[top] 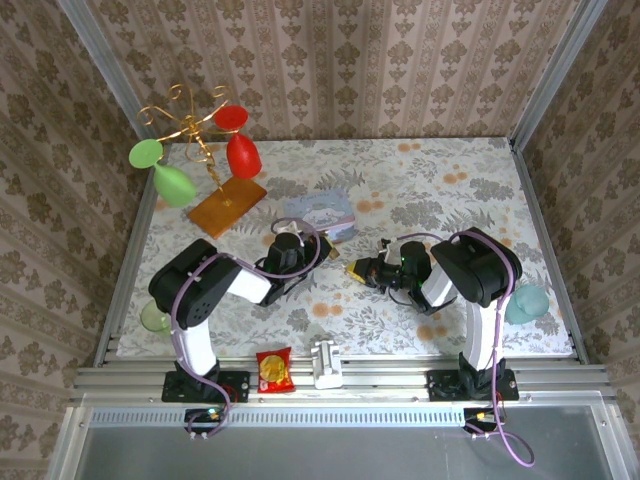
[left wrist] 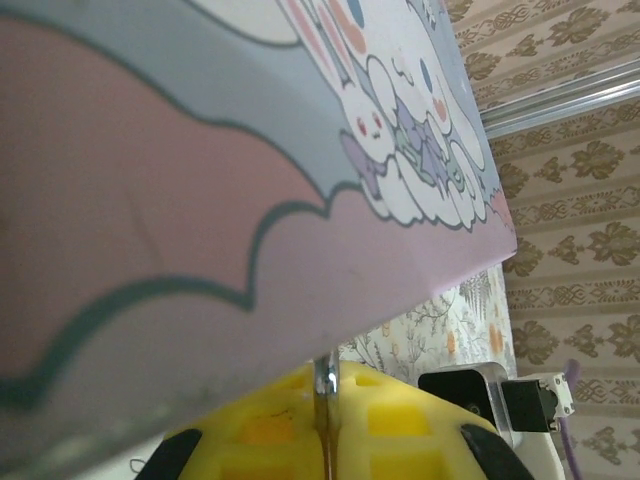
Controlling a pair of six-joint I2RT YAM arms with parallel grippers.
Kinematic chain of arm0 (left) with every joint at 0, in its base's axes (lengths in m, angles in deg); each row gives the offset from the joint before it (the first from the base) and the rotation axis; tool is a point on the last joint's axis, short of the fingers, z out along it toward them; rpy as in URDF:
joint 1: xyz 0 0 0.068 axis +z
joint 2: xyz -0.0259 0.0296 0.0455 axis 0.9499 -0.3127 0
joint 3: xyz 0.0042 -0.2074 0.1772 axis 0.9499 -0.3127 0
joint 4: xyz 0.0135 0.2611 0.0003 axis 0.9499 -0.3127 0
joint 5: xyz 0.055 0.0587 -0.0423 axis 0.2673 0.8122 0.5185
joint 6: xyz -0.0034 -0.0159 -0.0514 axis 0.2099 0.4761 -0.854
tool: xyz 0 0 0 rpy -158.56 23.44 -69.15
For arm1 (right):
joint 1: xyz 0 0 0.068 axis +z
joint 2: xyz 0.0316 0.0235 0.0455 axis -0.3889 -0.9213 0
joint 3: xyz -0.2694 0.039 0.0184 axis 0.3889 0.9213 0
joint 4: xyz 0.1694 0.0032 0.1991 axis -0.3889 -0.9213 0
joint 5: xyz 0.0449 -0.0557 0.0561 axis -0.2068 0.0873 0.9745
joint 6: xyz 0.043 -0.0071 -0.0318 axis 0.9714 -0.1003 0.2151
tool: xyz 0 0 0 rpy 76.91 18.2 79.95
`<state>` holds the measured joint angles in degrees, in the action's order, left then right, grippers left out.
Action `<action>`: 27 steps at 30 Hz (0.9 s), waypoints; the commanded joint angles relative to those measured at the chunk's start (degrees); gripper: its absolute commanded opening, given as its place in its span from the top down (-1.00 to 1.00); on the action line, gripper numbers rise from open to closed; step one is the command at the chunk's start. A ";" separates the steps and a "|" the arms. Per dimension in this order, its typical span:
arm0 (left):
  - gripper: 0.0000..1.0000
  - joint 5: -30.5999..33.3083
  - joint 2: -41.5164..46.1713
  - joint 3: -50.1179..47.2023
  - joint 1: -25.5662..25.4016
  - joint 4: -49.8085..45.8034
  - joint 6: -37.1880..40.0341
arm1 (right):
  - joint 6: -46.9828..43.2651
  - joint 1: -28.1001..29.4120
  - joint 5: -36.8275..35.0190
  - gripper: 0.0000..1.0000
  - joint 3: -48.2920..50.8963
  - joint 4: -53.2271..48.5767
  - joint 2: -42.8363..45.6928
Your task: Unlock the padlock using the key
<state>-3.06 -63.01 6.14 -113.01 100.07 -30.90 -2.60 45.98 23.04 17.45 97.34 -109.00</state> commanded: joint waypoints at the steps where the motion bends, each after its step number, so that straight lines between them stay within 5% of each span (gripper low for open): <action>1: 1.00 1.12 -0.11 0.11 -0.36 7.76 -1.82 | 1.77 -0.10 2.21 1.00 0.06 2.94 1.09; 27: 1.00 1.90 -2.68 -1.30 -0.86 17.76 -6.34 | 11.06 -2.61 3.89 1.00 -3.30 3.73 3.07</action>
<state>-0.96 -65.77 4.15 -113.71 111.50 -35.60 7.43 43.57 24.89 15.55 99.00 -107.75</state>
